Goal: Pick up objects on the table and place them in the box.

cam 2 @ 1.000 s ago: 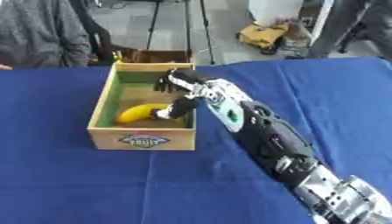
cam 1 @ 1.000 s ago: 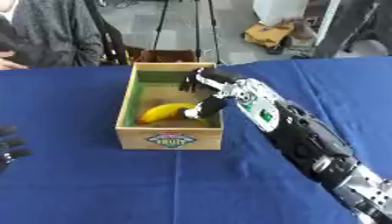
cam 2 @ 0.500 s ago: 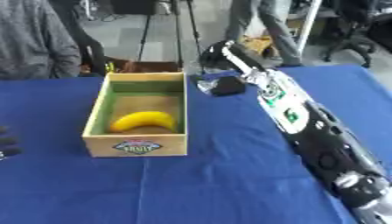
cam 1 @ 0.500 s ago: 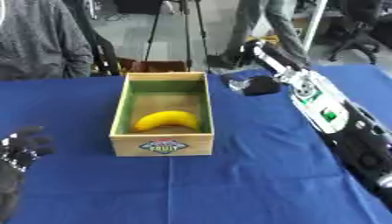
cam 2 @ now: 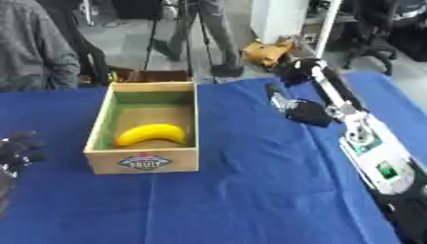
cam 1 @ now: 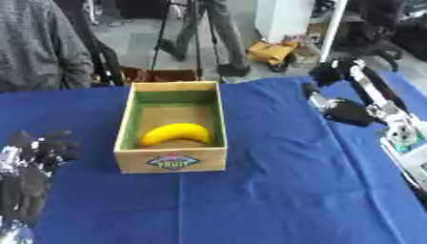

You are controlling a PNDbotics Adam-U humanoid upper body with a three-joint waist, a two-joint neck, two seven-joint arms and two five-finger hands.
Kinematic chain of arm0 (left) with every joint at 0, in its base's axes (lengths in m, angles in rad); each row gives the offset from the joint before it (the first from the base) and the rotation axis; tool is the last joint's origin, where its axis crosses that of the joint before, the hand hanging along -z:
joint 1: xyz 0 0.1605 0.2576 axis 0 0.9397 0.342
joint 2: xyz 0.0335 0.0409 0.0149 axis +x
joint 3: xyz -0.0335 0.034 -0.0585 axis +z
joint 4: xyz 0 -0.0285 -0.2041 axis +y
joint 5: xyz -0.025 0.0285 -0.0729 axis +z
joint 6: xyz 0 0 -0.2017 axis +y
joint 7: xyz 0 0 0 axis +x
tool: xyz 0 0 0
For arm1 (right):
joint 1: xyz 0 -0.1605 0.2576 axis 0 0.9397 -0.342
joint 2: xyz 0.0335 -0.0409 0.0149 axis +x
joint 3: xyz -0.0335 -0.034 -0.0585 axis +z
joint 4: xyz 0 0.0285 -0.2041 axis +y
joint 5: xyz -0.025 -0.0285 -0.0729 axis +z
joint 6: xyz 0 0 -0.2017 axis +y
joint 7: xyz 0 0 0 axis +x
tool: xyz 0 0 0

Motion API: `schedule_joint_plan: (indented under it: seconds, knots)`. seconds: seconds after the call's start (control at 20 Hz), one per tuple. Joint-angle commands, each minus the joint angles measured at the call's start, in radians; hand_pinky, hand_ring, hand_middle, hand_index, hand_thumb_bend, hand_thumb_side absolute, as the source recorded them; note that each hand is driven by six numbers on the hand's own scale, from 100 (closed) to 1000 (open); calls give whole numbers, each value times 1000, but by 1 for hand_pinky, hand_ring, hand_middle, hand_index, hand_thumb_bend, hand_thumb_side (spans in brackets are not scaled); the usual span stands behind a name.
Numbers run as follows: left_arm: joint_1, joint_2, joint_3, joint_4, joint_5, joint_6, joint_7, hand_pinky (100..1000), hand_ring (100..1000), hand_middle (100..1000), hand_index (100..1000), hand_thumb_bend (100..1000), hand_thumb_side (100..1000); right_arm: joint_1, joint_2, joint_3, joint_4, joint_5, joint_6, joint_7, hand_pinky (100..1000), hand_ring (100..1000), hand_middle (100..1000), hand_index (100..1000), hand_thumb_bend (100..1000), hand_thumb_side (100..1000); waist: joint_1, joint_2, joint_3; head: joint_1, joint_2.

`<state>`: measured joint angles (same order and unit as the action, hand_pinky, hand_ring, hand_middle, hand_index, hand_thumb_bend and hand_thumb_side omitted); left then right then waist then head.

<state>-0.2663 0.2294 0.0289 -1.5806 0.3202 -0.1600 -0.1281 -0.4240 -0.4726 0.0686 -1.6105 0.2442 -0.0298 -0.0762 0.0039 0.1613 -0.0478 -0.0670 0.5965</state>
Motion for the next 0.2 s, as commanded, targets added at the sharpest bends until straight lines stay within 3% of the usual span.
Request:
schedule_joint_plan:
  seconds: [0.05, 0.2]
  knots:
    - [-5, 28, 18, -9, -5, -4, 14, 692, 715, 721, 543, 269, 953, 41, 52, -42, -75, -55, 46, -51, 662, 597, 584, 703, 120, 619, -3, -13, -8, 6, 0]
    - [-1, 25, 22, -8, -7, -6, 20, 692, 715, 721, 543, 270, 954, 115, 86, -43, -135, -100, 82, -96, 664, 597, 584, 703, 100, 688, -5, -15, -11, 3, 2]
